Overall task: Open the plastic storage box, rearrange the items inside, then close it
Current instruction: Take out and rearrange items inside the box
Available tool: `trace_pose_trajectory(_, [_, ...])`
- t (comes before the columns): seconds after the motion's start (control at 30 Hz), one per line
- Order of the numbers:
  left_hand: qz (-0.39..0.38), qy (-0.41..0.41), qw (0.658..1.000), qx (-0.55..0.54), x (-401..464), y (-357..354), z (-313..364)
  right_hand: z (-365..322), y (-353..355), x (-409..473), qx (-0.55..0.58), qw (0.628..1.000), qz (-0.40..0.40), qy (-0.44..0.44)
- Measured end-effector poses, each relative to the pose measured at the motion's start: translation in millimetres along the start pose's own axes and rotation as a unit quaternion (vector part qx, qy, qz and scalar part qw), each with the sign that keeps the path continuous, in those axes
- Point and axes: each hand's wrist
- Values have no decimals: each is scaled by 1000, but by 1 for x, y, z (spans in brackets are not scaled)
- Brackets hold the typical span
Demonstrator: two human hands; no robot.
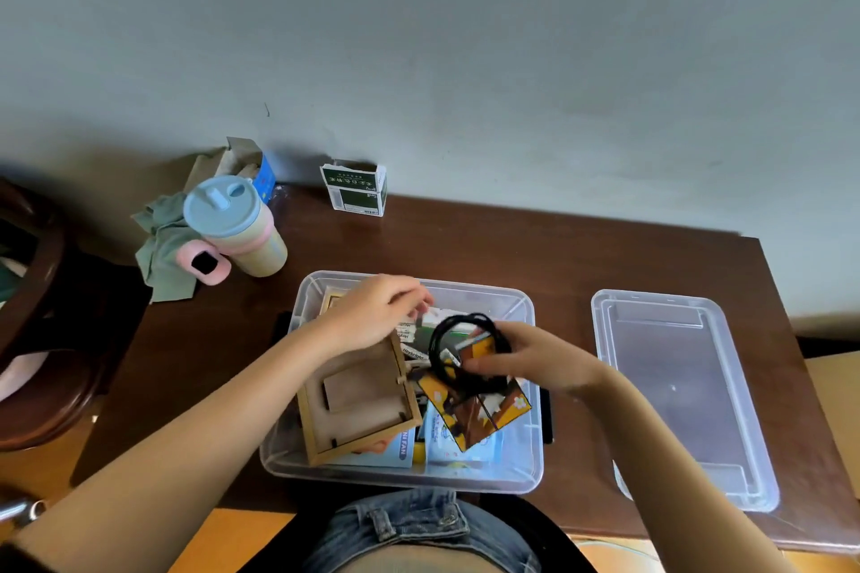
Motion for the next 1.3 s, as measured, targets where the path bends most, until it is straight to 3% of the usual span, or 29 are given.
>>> trace_pose_trajectory(0.1, [143,28,984,-101,-8,17,-11,-13,-15,15,95,995,28,-25])
trace_pose_trajectory(0.2, [238,51,963,-114,-15,31,-19,-25,-50,39,82,994,66,-31])
trace_pose_trajectory(0.27, [256,38,963,-78,-21,34,-20,-32,-76,52,22,995,93,-19])
trace_pose_trajectory(0.37, [257,-32,964,68,-32,32,-20,-34,-109,65,-48,989,138,-3])
trace_pose_trajectory(0.47, [239,-80,940,229,-39,23,-21,-33,-117,66,-219,950,208,73])
trace_pose_trajectory(0.53, [223,-85,931,275,-41,18,-23,-30,-105,63,-270,938,196,94])
trace_pose_trajectory(0.67, [179,-102,929,309,-37,19,-24,-16,-55,46,-282,934,218,22])
trace_pose_trajectory(0.7, [157,-102,934,303,-36,20,-23,-10,-43,41,-317,928,196,-3])
trace_pose_trajectory(0.77, [123,-103,943,291,-34,22,-21,2,-30,30,-397,912,79,-63])
trace_pose_trajectory(0.83, [98,-104,946,290,-33,25,-19,17,-37,23,-473,873,-35,-109])
trace_pose_trajectory(0.93, [90,-122,945,291,-30,26,-14,37,-55,20,-576,807,-49,-121])
trace_pose_trajectory(1.1, [85,-135,947,278,-23,17,2,60,-62,32,-552,827,56,-95])
trace_pose_trajectory(1.2, [19,-127,951,280,-16,10,10,67,-59,39,-505,855,61,-101])
trace_pose_trajectory(1.3, [-77,-98,935,332,-3,-1,19,71,-54,45,-504,856,52,-100])
Point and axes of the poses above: each hand's wrist, its own x-axis towards the middle knuckle, its own y-axis out of the back of the hand, z = x × y, and after that the axes turned 9 degrees about z, right-handed
